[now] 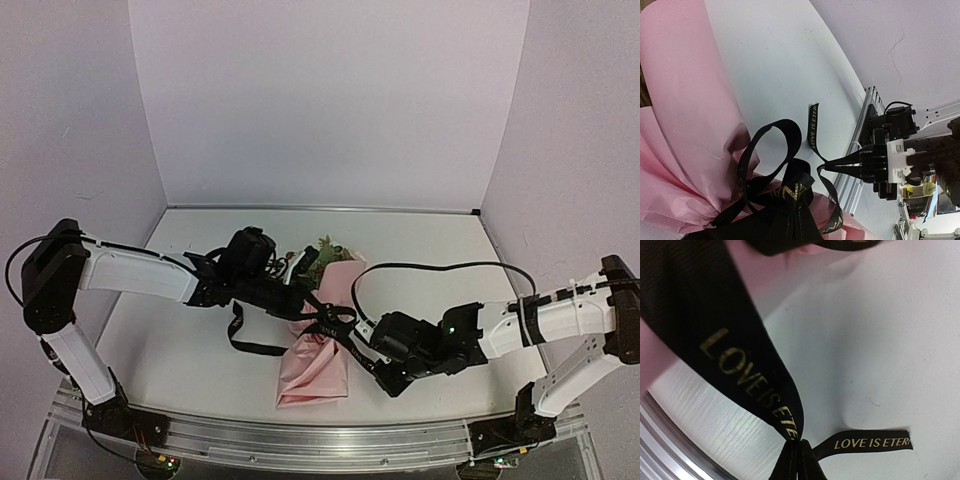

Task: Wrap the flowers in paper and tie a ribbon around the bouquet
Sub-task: Cross the half-tied ribbon over the folded bouquet.

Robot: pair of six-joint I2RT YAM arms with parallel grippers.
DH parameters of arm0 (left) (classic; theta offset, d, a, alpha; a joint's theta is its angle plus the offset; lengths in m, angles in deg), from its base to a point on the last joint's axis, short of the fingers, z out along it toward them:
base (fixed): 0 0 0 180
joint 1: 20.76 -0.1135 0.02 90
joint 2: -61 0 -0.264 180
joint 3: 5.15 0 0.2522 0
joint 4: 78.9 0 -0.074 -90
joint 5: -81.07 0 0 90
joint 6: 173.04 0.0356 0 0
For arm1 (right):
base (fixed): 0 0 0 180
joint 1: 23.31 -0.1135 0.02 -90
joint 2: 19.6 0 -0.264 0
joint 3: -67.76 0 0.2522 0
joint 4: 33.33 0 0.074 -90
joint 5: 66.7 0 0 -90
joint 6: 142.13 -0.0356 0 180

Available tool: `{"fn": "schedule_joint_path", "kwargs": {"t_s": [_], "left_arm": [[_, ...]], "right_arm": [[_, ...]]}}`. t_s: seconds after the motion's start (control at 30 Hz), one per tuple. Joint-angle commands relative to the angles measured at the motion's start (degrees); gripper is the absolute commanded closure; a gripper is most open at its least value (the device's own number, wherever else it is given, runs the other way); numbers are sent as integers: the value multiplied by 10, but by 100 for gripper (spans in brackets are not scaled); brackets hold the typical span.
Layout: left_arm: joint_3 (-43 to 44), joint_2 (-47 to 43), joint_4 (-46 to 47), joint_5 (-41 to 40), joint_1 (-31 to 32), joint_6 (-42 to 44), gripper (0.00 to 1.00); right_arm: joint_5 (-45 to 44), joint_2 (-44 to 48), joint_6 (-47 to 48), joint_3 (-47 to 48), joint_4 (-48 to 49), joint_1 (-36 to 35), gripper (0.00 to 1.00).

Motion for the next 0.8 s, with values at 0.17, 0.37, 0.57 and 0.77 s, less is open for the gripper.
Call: {"fn": "schedule_joint_path", "kwargs": {"t_s": [0.17,0.37,0.57,0.77], "left_arm": [[-100,-57,148,33,-26,-69,100],[-209,-77,327,41,-57,-163,100],[-275,-61,490,78,-87,-233,100],[-317,-3,664,99,-124,-342,100]], "right_arm": [[-38,-4,-7,42,-5,22,100],[-5,-41,-14,68,-14,31,100],[35,-92,-21,120,-24,31,100],[45,-143,-25,180,-24,43,100]]}}
